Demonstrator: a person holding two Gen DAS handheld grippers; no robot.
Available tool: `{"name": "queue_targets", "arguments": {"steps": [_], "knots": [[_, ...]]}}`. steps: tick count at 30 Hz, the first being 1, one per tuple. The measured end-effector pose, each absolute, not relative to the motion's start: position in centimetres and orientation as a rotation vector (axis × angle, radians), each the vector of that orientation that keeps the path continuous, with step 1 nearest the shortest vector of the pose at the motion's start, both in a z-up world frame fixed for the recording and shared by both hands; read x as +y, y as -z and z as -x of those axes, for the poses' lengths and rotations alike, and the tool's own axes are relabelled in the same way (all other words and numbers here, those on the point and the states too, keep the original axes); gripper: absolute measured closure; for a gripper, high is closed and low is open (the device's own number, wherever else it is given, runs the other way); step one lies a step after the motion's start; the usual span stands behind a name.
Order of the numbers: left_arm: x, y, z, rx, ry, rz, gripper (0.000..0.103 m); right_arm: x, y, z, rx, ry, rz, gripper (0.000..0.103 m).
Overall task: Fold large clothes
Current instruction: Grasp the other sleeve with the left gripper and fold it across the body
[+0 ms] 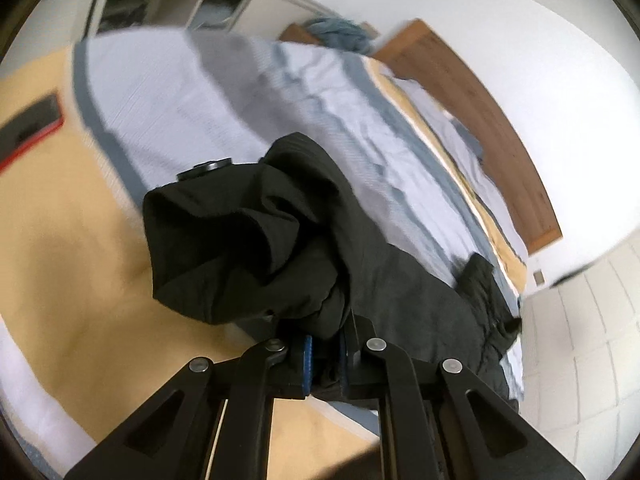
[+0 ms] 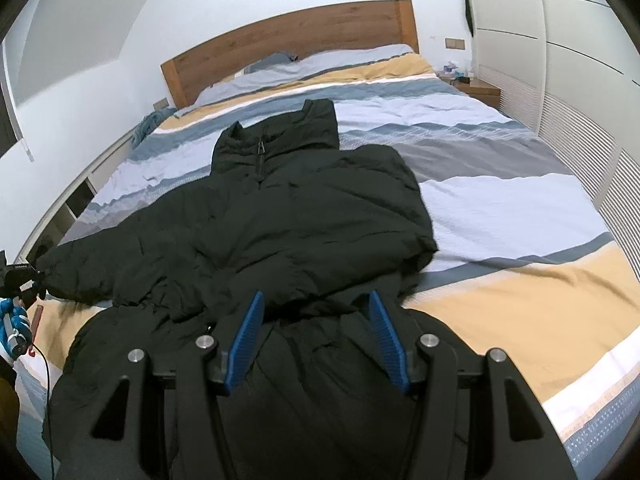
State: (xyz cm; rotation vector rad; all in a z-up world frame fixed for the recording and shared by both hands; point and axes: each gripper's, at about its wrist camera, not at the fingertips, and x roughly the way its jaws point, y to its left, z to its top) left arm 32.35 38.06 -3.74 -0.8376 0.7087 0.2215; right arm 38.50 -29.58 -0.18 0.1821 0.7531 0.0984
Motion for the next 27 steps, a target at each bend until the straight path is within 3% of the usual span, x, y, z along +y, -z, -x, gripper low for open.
{"name": "queue_targets", "arguments": {"steps": [7,14,27], "knots": [[30.1,-2.6,-33.4,0.681,-0.126,0.675,0.095,-32.9,-1.2,-35.5,0.71,-0.087,-0.221,0.049],[19.7,-5.6,-35.7,0.706,-0.006,0.523,0.095,-36.7,-1.3,-32.8,0.676,-0.077,-0.272,0.049],[1.6,0.0,-40.0,0.886,0.142,0.354,0.095,-41.2,1.7,-30.2,0.706,-0.042,-0.258,0.049]]}}
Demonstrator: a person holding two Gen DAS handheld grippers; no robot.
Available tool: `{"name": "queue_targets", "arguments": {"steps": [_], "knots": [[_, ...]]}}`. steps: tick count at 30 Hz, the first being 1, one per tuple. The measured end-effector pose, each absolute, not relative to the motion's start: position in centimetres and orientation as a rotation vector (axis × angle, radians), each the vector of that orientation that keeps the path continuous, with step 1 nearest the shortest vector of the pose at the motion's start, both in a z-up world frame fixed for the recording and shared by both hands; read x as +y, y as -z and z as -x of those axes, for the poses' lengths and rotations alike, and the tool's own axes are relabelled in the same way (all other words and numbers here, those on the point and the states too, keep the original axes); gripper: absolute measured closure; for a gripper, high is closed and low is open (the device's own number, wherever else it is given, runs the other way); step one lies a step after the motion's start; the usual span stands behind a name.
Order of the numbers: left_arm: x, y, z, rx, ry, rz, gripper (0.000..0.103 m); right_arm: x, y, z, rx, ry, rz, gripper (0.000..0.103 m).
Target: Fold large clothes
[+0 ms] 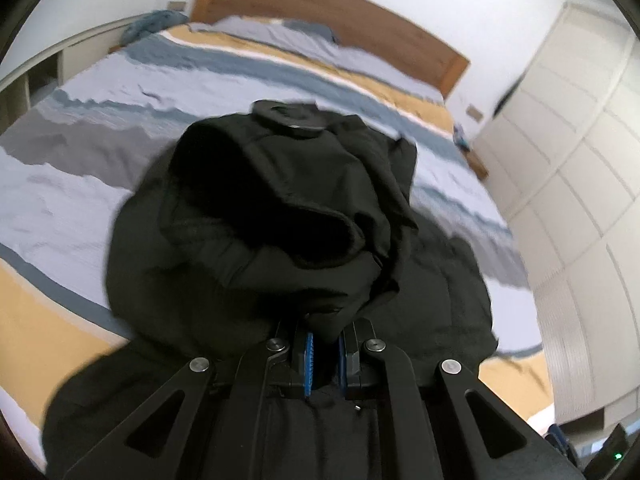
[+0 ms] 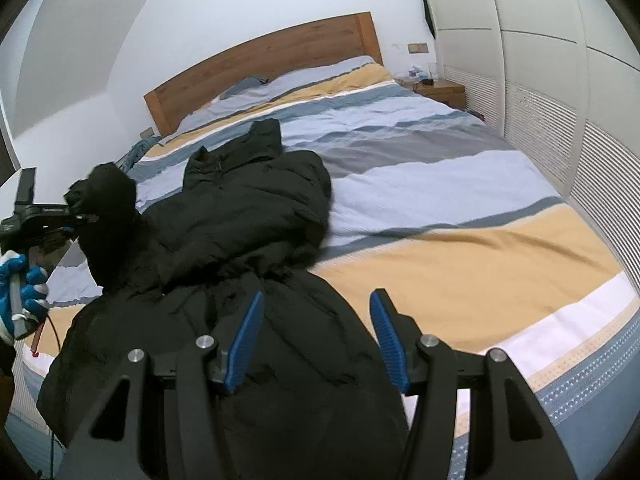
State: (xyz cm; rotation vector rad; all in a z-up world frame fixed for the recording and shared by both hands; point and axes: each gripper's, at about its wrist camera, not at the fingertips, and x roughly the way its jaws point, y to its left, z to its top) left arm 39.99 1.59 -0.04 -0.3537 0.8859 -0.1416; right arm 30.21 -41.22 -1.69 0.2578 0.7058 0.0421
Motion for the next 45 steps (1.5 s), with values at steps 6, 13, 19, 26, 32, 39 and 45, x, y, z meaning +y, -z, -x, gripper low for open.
{"name": "queue_targets", "arguments": {"steps": [6,13,19,26,32,39,45], "knots": [[-1.8,3.2,-40.5,0.975,0.133,0.264,0.088,-43.2,2.8,-29.2,0.725,-0.021,-0.279,0.049],[-2.5,1.2,-37.5,0.969,0.188,0.26,0.051,-43.4,1.7,-27.8,0.715,-0.012,-0.272,0.049],[0.8,-4.4,-34.9,0.878,0.152,0.23,0.05,-39.9,-1.4,-27.3,0.683,-0.069,-0.207,0.049],[8.9,-8.1,-33.5,0.825,0.057,0.186,0.05,-31.6,-4.1,-31.2,0.674,-0.199,-0.105,0.049],[13.4,-5.3,-36.2,0.827,0.055,0.189,0.05,-21.5,-4.1,-39.0,0.672,-0.367,-0.004,0.049],[13.6,2.0,-44.8,0.814,0.167,0.226,0.05,-11.3,1.2,-48.8,0.668,-0.528,0.143,0.049],[12.6,8.4,-47.8,0.971,0.15,0.169,0.05,-12.6,5.5,-51.6,0.787,-0.488,0.164,0.049]]}}
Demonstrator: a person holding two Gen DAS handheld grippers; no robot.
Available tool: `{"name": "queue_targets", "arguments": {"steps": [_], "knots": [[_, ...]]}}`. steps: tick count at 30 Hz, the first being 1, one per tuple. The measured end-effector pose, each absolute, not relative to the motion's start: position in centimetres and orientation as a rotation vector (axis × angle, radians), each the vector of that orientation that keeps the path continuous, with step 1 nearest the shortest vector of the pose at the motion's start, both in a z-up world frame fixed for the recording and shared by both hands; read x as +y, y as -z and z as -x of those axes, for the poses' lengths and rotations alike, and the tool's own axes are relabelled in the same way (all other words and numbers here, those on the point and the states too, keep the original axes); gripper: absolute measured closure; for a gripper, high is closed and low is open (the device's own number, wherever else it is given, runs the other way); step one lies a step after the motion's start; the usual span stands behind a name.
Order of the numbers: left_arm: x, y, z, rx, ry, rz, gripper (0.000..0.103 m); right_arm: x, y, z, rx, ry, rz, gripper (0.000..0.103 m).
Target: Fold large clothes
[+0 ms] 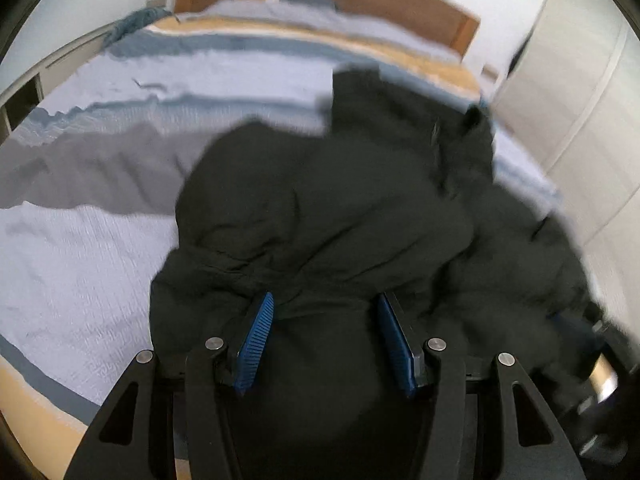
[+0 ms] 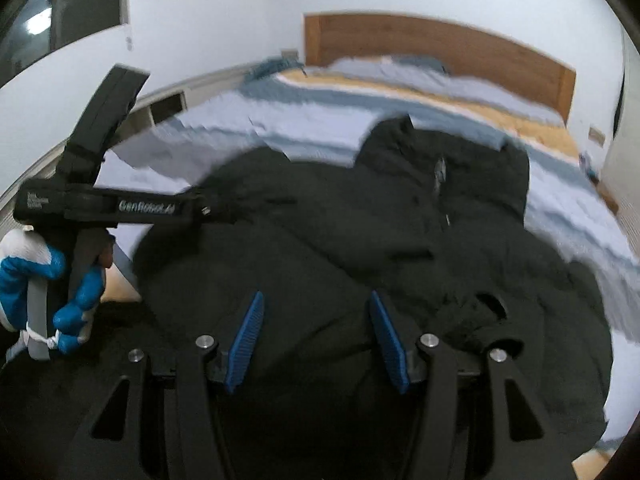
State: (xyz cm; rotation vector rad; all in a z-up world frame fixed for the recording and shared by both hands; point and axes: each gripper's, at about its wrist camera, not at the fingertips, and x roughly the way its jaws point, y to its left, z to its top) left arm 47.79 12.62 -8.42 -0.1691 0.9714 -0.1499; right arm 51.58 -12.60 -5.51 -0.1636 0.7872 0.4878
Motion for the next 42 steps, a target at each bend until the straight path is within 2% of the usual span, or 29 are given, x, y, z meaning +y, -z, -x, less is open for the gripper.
{"name": "queue_targets", "arguments": {"steps": [9,14,15,19,22,28,30,37,42], "knots": [[12.8,6.8,-47.1,1.091,0.141,0.113,0.05,-19.0,4.8,-52.1,1.0,-0.476,0.148,0.049],[12.7,3.3,-48.5,1.124,0.109,0.073,0.049,-21.4,2.6,-53.7,1.046,-0.477,0.137,0.049],[12.8,2.3,-49.2,1.124,0.103,0.066,0.047,-22.3,1.6,-54.7,1.038,-0.472,0.127,0.049],[13.4,-1.9,-53.3,1.076,0.073,0.061,0.023,-25.2,-1.3,-58.6,0.997,-0.423,0.11,0.049],[13.2,-3.2,-57.5,1.056,0.078,0.068,0.021,-27.6,-2.5,-63.1,0.974,-0.378,0.071,0.049],[12.2,-0.6,-67.2,1.067,0.145,0.166,0.02,-30.2,-2.6,-74.1,0.929,-0.335,-0.02,0.048],[12.1,1.0,-70.3,1.071,0.152,0.227,0.02,-30.8,-2.0,-77.4,0.928,-0.324,-0.071,0.039],[11.6,5.5,-78.9,1.072,0.135,0.336,0.017,-31.8,1.7,-87.9,0.942,-0.299,-0.242,0.038],[11.4,8.6,-83.4,1.082,0.117,0.412,0.017,-31.9,4.8,-92.4,0.957,-0.287,-0.345,0.038]]}}
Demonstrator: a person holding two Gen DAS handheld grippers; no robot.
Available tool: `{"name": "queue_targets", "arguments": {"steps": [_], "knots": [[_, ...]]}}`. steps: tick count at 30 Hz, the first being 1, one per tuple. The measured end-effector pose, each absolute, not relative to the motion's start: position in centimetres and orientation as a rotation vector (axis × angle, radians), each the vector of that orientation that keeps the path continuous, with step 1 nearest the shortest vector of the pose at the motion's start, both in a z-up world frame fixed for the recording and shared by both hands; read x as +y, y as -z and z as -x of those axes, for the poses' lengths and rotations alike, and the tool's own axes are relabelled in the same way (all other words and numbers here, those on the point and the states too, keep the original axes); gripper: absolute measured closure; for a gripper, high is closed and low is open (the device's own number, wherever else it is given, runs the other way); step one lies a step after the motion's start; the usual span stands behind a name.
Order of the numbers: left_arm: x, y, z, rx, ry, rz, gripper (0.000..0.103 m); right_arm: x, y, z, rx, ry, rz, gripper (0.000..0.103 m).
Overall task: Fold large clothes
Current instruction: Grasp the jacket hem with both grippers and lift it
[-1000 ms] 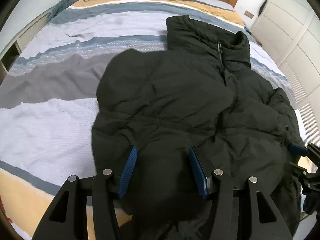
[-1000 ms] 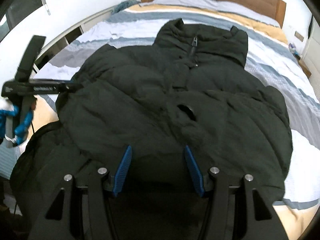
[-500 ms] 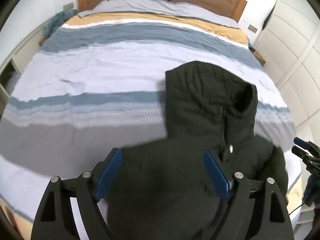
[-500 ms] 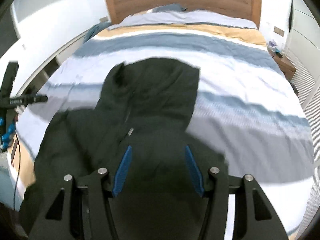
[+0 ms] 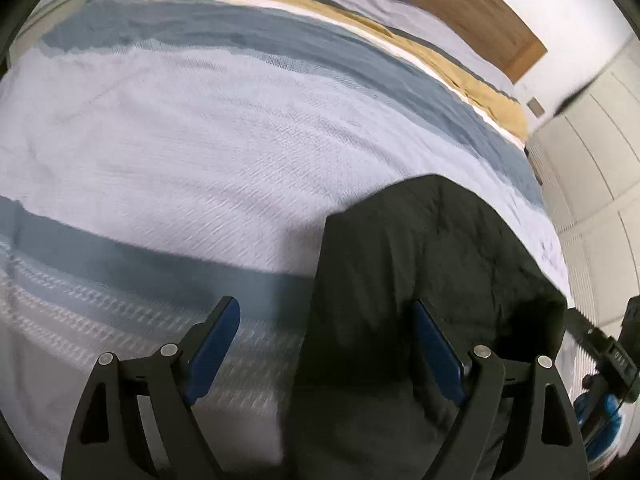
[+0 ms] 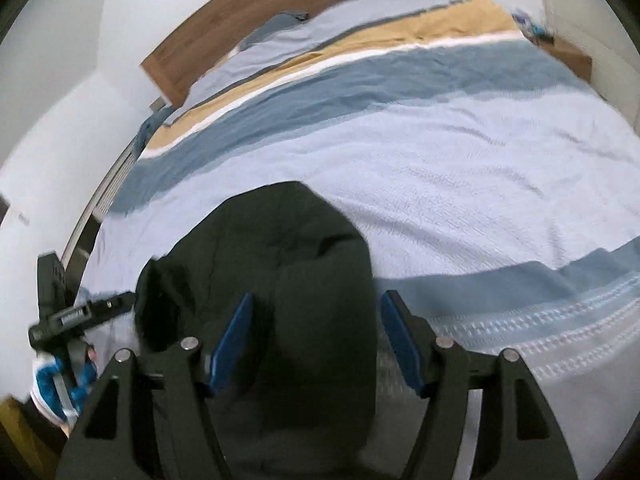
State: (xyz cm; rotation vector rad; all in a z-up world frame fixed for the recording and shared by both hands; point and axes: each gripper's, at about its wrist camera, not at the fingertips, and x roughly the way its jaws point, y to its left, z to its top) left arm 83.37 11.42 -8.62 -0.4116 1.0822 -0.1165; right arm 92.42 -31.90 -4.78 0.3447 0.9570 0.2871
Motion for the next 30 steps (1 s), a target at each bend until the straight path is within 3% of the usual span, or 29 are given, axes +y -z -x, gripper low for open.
{"name": "queue_targets", "arguments": {"steps": [8,9,10,11,13,18,30], "knots": [[10.3,12.2,-86.3,1.139,0.114,0.526,0.018,-31.5,8.1,-96.3,1.011,-0.287,-0.436,0.038],[10.0,12.7,-86.5,1.15,0.113,0.537,0.027,-31.3,8.2,-96.5,1.013,-0.292,-0.432,0.041],[9.7,12.9,-86.8,1.16,0.119,0.54,0.044,-31.0,8.3,-96.5,1.016,-0.299,-0.415,0.049],[9.4,13.1,-87.0,1.17,0.128,0.54,0.055,-30.7,8.3,-96.5,1.024,-0.302,-0.401,0.066],[8.5,12.9,-87.1,1.18,0.123,0.506,0.085,-30.4,8.3,-96.4,1.034,-0.312,-0.373,0.081],[7.3,10.8,-85.6,1.154,0.118,0.42,0.093,-30.1,6.5,-94.3,1.025,-0.354,-0.298,0.088],[8.2,2.8,-72.1,0.948,0.206,0.344,0.094,-31.3,-1.2,-80.5,0.891,-0.47,-0.233,0.089]]}}
